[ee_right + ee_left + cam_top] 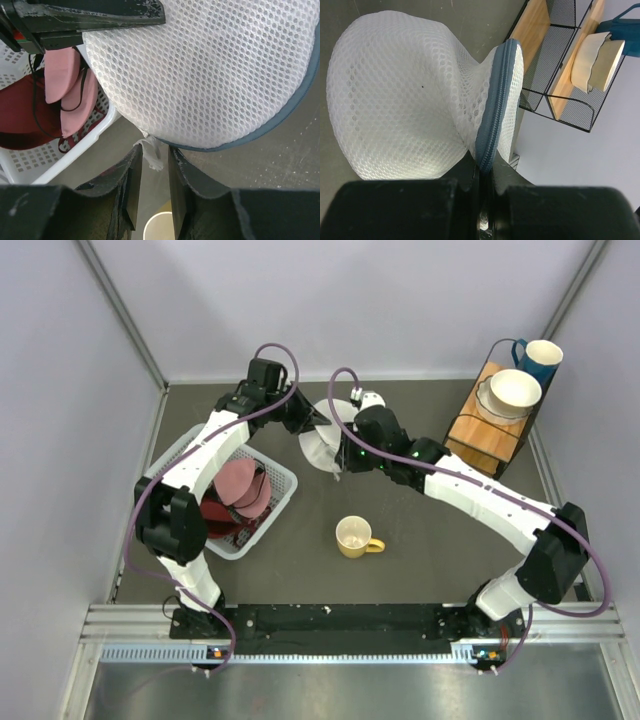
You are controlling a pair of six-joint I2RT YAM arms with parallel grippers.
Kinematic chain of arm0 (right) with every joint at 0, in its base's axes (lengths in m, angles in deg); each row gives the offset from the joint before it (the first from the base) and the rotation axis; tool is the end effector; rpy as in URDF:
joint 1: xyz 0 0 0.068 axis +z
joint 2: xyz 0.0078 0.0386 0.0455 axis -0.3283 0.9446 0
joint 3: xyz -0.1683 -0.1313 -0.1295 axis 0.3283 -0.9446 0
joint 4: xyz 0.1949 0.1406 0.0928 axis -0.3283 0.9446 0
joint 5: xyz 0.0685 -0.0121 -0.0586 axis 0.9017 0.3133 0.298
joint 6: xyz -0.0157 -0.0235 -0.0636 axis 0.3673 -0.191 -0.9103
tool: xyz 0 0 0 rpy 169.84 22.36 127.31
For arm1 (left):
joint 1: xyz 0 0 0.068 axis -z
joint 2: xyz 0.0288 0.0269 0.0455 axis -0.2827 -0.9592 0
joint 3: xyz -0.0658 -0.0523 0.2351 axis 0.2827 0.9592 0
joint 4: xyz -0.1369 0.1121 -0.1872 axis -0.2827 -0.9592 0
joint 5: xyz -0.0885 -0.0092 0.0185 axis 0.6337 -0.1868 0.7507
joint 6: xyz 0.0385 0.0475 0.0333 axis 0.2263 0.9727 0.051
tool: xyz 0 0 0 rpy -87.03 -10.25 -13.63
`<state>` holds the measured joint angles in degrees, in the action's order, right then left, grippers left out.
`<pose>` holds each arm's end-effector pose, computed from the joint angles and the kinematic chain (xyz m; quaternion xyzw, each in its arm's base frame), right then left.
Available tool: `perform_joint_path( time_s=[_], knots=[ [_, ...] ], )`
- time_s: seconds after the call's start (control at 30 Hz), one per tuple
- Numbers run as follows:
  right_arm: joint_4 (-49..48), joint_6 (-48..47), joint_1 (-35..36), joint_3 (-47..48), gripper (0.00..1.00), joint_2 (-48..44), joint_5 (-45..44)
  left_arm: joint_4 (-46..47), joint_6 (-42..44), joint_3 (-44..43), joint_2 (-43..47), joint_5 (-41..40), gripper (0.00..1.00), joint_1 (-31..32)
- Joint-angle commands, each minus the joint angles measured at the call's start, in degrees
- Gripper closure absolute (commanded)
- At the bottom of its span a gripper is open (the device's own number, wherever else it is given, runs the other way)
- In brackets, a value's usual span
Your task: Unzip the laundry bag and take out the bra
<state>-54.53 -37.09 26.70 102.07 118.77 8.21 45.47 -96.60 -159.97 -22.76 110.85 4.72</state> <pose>0.2556 0.2503 0.3015 -0.0842 0.8802 0.2272 0.4081 0.3746 -0.1706 0.2974 -0.1891 0.8641 -0.4215 0.1996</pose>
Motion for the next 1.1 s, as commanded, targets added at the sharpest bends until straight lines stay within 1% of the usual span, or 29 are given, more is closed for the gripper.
perform_joint_path(
  time_s=[0.0,0.07,0.1,0.17,0.3,0.37,0.57,0.63,0.77,0.8,0.87,0.9,0.93,1.0,1.07],
  knots=[
    [-2.8,-0.2,-0.3,4.0,0.72,-0.2,2.1,2.8,0.7,-2.0,1.0,1.4,1.00,-0.1],
    [-3.2,0.3,-0.3,4.0,0.75,0.3,2.6,3.2,0.4,-1.7,1.1,2.0,1.00,-0.1],
    [-3.6,0.3,-0.3,4.0,0.78,0.3,2.6,3.3,0.0,-1.6,1.0,2.4,1.00,-0.1],
    [-3.8,0.5,-0.3,4.0,0.80,0.1,2.4,3.5,0.1,-1.3,1.1,2.4,1.00,-0.1],
    [-3.9,0.6,-0.3,3.1,0.95,-0.8,0.7,3.6,0.2,-1.2,1.3,2.3,1.00,-0.1],
    [-3.8,0.6,-0.4,2.7,1.00,-0.9,0.2,3.5,0.2,-1.4,1.4,2.3,1.00,-0.1],
    [-3.8,1.2,-0.5,-0.5,1.00,-2.7,-1.4,3.3,1.3,-1.1,1.6,2.1,1.00,-0.4],
    [-3.9,0.5,-0.5,-2.9,1.00,-4.3,-2.0,3.3,2.8,-1.2,1.1,2.1,1.00,-0.5],
    [-3.8,-0.2,-1.7,-9.6,1.00,-6.6,-3.0,0.5,7.3,-4.9,-4.1,7.1,1.00,-1.0],
    [-4.2,-0.6,-2.3,-10.6,1.00,-6.7,-2.1,-0.7,9.8,-5.8,-4.9,8.5,1.00,-0.9],
    [-4.6,-2.4,-3.1,-12.1,1.00,-6.4,0.7,-1.7,12.2,-8.3,-7.6,8.8,1.00,-1.0],
    [-4.6,-3.0,-4.2,-12.1,1.00,-6.0,2.3,-3.1,15.3,-10.1,-9.0,7.2,1.00,-1.0],
    [-4.5,-4.1,-4.3,-11.7,1.00,-5.7,3.8,-6.1,16.8,-11.6,-10.3,7.2,1.00,-1.0],
    [-4.6,-5.4,-4.4,-10.3,1.00,-4.9,5.9,-6.8,20.3,-14.6,-14.0,8.7,1.00,-0.9],
    [-4.6,-5.6,-4.2,-9.1,1.00,-3.8,8.1,-7.0,22.2,-16.3,-17.0,8.4,1.00,-0.7]
  ],
)
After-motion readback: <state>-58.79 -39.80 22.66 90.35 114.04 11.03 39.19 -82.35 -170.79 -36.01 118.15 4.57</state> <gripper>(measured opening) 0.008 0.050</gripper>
